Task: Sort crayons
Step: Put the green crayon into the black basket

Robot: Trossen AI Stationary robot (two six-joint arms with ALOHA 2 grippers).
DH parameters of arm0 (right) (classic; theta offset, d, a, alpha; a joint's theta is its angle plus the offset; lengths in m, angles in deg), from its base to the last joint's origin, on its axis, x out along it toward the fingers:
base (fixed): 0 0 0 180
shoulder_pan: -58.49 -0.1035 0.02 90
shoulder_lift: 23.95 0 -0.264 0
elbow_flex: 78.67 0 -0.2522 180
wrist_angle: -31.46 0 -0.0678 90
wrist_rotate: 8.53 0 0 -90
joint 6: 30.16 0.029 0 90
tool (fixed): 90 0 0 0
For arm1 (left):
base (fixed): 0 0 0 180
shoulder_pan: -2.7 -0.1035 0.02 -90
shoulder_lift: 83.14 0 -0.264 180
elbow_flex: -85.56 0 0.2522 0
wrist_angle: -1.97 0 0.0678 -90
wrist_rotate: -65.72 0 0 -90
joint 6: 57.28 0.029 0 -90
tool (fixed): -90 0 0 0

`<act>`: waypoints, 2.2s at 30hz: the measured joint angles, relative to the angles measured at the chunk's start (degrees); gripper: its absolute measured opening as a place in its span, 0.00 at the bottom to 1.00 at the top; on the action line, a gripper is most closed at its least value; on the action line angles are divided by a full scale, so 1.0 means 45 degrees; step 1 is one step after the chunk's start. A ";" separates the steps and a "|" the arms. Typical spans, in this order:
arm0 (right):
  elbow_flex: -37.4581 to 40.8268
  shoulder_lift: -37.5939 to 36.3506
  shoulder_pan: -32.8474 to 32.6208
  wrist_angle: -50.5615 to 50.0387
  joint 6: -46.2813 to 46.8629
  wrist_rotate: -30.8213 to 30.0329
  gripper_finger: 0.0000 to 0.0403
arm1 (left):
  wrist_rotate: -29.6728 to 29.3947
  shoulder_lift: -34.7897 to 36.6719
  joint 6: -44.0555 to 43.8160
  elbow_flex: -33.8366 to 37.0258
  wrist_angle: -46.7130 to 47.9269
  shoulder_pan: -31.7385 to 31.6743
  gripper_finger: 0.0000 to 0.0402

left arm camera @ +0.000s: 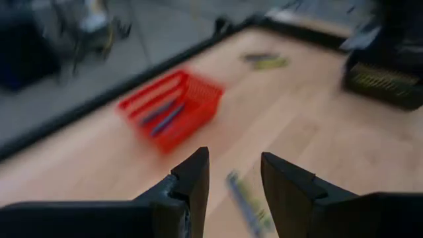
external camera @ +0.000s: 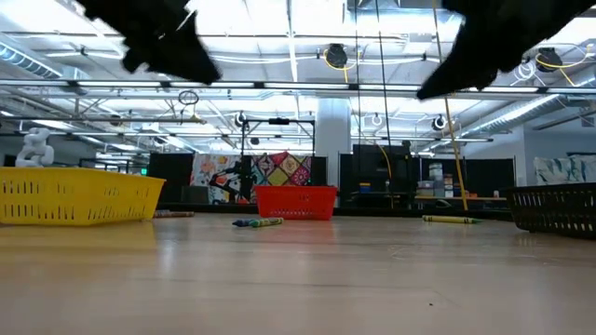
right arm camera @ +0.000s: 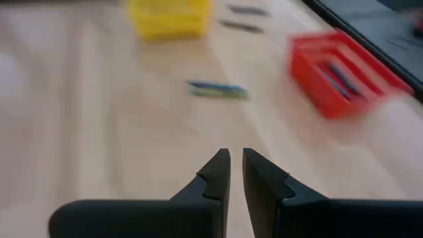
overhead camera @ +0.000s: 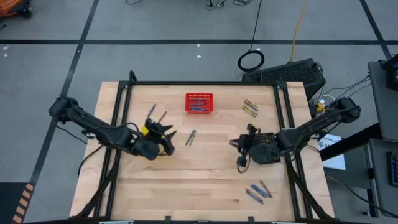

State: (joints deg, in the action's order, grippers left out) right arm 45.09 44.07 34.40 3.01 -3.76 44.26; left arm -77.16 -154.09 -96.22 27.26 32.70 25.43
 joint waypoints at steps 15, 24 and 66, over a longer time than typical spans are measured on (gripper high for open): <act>0.0542 0.0078 0.9114 -0.4685 -0.3929 0.5010 0.22 | 0.0019 -0.4432 0.3388 0.0015 -0.7985 0.0037 0.35; 0.1141 0.0904 1.2122 -0.2497 -0.5133 0.6002 0.26 | 0.0024 -0.4559 0.3065 0.0015 -0.7923 0.0124 0.35; 0.1166 -0.4537 0.3712 -0.5808 0.4642 0.6705 0.00 | 0.0038 -0.4564 0.3089 0.0015 -0.7621 0.0226 0.35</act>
State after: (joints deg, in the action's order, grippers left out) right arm 50.34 23.65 51.10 -23.12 17.13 74.43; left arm -76.99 -174.63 -82.32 27.33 -1.60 26.45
